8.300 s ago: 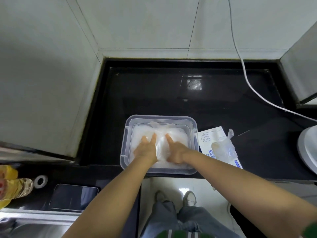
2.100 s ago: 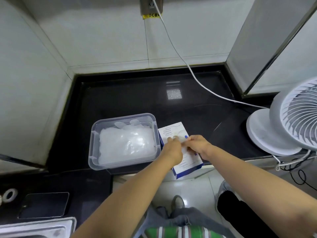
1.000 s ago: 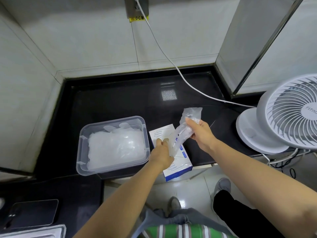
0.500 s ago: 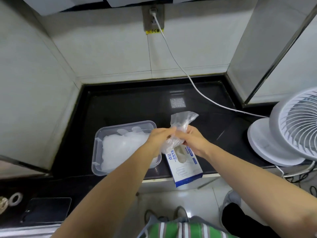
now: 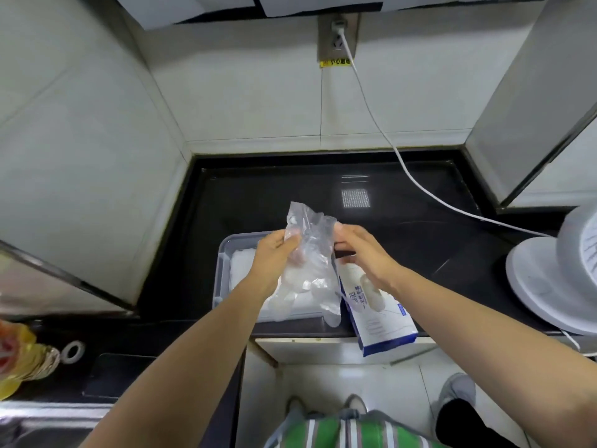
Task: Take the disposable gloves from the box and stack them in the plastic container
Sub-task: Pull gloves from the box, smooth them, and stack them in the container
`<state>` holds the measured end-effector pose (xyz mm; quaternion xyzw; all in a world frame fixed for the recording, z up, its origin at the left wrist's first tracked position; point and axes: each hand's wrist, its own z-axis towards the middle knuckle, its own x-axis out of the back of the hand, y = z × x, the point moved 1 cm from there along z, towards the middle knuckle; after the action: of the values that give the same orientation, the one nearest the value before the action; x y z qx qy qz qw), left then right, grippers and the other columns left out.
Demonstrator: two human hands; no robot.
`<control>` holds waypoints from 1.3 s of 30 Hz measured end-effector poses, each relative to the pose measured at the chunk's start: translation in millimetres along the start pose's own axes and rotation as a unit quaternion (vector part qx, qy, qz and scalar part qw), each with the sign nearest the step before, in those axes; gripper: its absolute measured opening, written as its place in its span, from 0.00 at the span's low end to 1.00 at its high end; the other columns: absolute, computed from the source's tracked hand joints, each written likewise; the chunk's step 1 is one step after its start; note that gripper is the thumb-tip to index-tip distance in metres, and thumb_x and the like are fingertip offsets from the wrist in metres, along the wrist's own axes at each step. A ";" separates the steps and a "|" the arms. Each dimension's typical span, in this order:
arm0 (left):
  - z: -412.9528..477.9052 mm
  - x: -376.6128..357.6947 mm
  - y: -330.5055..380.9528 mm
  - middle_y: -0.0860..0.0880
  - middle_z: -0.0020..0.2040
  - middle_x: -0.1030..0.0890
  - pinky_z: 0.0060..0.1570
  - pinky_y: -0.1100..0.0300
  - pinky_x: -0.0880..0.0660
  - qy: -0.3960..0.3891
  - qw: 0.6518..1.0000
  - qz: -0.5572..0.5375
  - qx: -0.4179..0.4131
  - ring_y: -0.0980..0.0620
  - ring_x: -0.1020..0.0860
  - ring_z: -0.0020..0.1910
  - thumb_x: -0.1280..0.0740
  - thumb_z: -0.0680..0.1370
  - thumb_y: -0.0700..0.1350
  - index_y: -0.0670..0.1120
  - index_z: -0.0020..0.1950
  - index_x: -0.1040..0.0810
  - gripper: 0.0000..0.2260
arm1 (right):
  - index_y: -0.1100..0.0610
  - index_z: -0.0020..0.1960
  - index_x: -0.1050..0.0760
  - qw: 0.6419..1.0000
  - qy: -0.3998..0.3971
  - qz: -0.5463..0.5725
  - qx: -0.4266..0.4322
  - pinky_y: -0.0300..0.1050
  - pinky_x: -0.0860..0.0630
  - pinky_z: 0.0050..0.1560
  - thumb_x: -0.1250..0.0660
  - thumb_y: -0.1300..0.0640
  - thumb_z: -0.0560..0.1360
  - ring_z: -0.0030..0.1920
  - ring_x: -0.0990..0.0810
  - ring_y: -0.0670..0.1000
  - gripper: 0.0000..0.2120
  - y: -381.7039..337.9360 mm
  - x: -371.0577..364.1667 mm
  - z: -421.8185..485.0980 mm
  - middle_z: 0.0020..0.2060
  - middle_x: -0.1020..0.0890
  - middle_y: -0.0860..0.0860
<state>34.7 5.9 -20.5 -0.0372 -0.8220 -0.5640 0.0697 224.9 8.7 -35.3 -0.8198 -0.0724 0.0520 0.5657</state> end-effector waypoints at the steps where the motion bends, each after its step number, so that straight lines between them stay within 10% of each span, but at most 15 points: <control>1: -0.9 4.3 0.1 0.50 0.47 0.19 0.48 0.58 0.23 -0.013 0.999 0.028 0.023 0.50 0.20 0.48 0.34 0.80 0.51 0.50 0.52 0.20 0.06 | 0.49 0.61 0.25 1.000 0.008 0.009 0.009 0.47 0.23 0.57 0.32 0.29 0.67 0.58 0.19 0.47 0.31 -2.6 -2.9 2.7 0.58 0.19 0.48; 7: -7.1 35.3 -15.1 0.41 0.51 0.17 0.57 0.48 0.22 -0.126 0.991 0.000 0.047 0.43 0.19 0.52 0.31 0.78 0.44 0.39 0.55 0.19 0.10 | 0.62 0.43 0.21 0.994 -0.060 -0.094 -0.002 0.36 0.25 0.38 0.28 0.60 0.76 0.32 0.23 0.45 0.06 -17.1 -39.4 13.8 0.34 0.21 0.51; 16: 1.2 76.8 -22.2 0.44 0.48 0.21 0.43 0.58 0.21 0.001 0.982 0.002 0.189 0.50 0.21 0.41 0.28 0.75 0.39 0.41 0.54 0.20 0.08 | 0.59 0.45 0.32 0.982 0.131 -0.139 -0.007 0.39 0.31 0.25 0.37 0.60 0.79 0.24 0.30 0.47 0.05 -3.0 -68.5 22.6 0.31 0.22 0.53; 19: 10.0 76.1 -26.4 0.44 0.49 0.23 0.43 0.57 0.25 0.128 0.982 0.133 0.043 0.49 0.23 0.43 0.30 0.74 0.36 0.45 0.48 0.23 0.07 | 0.59 0.42 0.32 0.969 0.148 -0.200 -0.002 0.37 0.31 0.24 0.40 0.60 0.81 0.20 0.29 0.46 0.09 3.8 -78.6 21.8 0.33 0.20 0.55; 23: 5.1 60.0 -22.0 0.46 0.59 0.27 0.56 0.56 0.29 0.236 0.841 0.423 -0.241 0.47 0.29 0.57 0.29 0.71 0.34 0.47 0.61 0.25 0.20 | 0.60 0.50 0.33 0.955 0.160 -0.249 -0.021 0.39 0.32 0.21 0.42 0.60 0.82 0.26 0.22 0.54 0.04 19.7 -89.7 28.1 0.38 0.19 0.61; 26: 6.5 40.1 -25.4 0.47 0.57 0.27 0.50 0.57 0.28 0.146 0.807 0.501 -0.276 0.48 0.27 0.53 0.30 0.73 0.36 0.48 0.58 0.24 0.16 | 0.58 0.52 0.35 0.943 0.168 -0.285 -0.039 0.43 0.28 0.24 0.43 0.59 0.82 0.35 0.18 0.60 0.03 32.0 -96.5 35.6 0.41 0.18 0.62; 31: 19.1 30.7 -69.9 0.41 0.74 0.40 0.65 0.53 0.31 -0.001 0.799 0.599 -0.047 0.43 0.34 0.69 0.33 0.79 0.53 0.51 0.74 0.40 0.28 | 0.58 0.61 0.35 0.937 0.159 -0.306 -0.059 0.50 0.21 0.40 0.38 0.59 0.81 0.46 0.18 0.61 0.11 34.4 -98.5 35.8 0.49 0.19 0.59; 34: 23.1 32.7 -79.2 0.41 0.74 0.41 0.65 0.51 0.31 -0.032 0.804 0.593 -0.025 0.42 0.35 0.69 0.33 0.78 0.55 0.53 0.75 0.41 0.28 | 0.59 0.61 0.30 0.914 0.193 -0.342 0.104 0.41 0.27 0.52 0.32 0.63 0.76 0.53 0.23 0.53 0.15 21.2 -96.0 27.1 0.55 0.24 0.53; 37: 31.7 28.7 -83.5 0.41 0.74 0.42 0.66 0.49 0.31 -0.083 0.821 0.565 -0.001 0.40 0.37 0.72 0.33 0.79 0.54 0.53 0.76 0.43 0.30 | 0.57 0.53 0.25 0.900 0.164 -0.337 0.224 0.31 0.31 0.48 0.34 0.66 0.74 0.47 0.26 0.46 0.10 7.6 -102.3 24.9 0.50 0.24 0.49; 39: 36.8 27.0 -87.0 0.42 0.73 0.41 0.64 0.49 0.29 -0.116 0.831 0.544 0.016 0.41 0.36 0.71 0.33 0.79 0.52 0.52 0.76 0.42 0.29 | 0.56 0.49 0.23 0.924 0.077 -0.342 0.153 0.39 0.26 0.45 0.36 0.65 0.75 0.40 0.25 0.47 0.07 9.4 -109.3 30.9 0.43 0.23 0.49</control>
<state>-6.8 8.3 -109.5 -0.5420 -0.6800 -0.4136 0.2698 112.7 14.4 -54.7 -0.6504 -0.2954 -0.1978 0.6713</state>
